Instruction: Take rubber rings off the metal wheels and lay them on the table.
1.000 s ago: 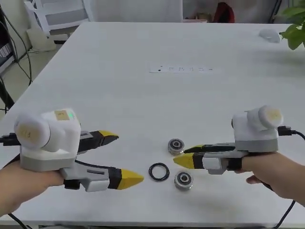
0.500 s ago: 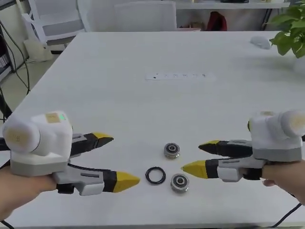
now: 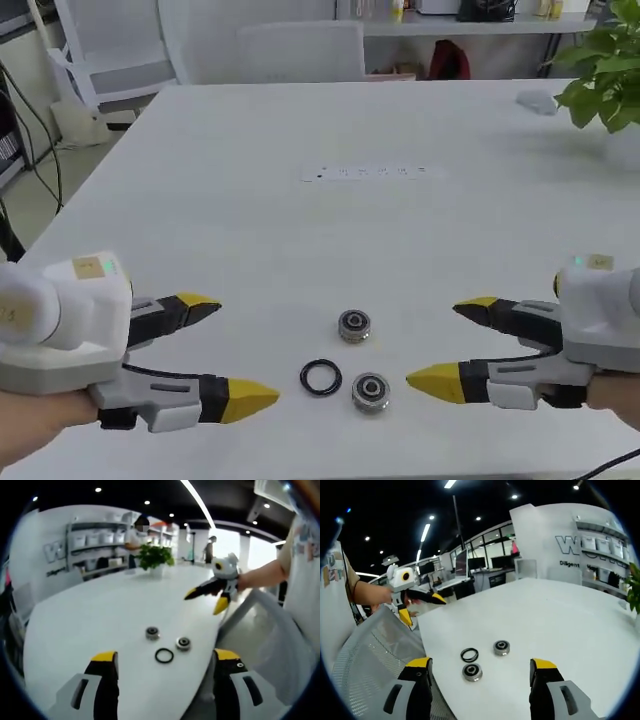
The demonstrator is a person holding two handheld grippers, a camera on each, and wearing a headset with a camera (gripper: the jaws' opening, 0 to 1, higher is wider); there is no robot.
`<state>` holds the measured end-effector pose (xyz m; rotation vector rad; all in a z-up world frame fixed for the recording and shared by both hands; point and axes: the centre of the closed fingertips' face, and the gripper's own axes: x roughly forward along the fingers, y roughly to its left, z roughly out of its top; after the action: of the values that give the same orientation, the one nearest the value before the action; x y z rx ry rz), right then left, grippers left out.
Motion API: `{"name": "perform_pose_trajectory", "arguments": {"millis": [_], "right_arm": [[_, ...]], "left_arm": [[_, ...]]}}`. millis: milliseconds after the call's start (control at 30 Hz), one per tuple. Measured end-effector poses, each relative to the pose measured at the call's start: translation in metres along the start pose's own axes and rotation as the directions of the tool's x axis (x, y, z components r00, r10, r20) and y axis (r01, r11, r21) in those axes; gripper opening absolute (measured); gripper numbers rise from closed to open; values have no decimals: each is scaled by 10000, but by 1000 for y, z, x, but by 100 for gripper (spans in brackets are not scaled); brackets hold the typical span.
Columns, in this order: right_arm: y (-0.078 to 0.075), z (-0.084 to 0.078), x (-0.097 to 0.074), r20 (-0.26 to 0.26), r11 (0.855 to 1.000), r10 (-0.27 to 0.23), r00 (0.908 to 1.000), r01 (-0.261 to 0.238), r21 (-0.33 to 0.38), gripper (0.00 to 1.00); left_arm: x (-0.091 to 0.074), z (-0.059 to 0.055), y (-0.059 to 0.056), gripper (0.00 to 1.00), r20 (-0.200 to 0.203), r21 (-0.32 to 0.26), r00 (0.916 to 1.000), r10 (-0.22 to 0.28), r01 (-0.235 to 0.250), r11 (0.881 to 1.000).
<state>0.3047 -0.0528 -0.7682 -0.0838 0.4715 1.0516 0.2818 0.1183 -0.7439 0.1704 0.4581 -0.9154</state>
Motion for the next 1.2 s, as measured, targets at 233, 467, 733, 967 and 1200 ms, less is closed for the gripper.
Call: {"name": "perform_pose_trajectory", "arguments": {"millis": [233, 467, 733, 967, 1200], "right_arm": [[5, -5, -14, -173, 9985, -231, 9996, 222, -508, 87], [8, -12, -20, -325, 9964, -314, 9990, 287, -796, 95], [2, -9, -21, -227, 9957, -447, 9987, 426, -823, 99], [3, -9, -18, -327, 9954, -336, 9989, 305, -912, 99], [2, -8, -18, -305, 9972, -351, 9989, 330, -676, 99]], "left_arm": [[-7, -2, 1, 78, 127, -273, 9995, 304, -300, 9992], [-12, -1, 5, 78, 212, -299, 9979, 608, -601, 9977], [-18, 0, 8, 78, 253, -355, 9961, 844, -835, 9959], [-21, -3, 10, 78, 232, -385, 9949, 986, -976, 9945], [-24, -6, 10, 78, 219, -501, 9942, 1054, -1042, 9933]]}}
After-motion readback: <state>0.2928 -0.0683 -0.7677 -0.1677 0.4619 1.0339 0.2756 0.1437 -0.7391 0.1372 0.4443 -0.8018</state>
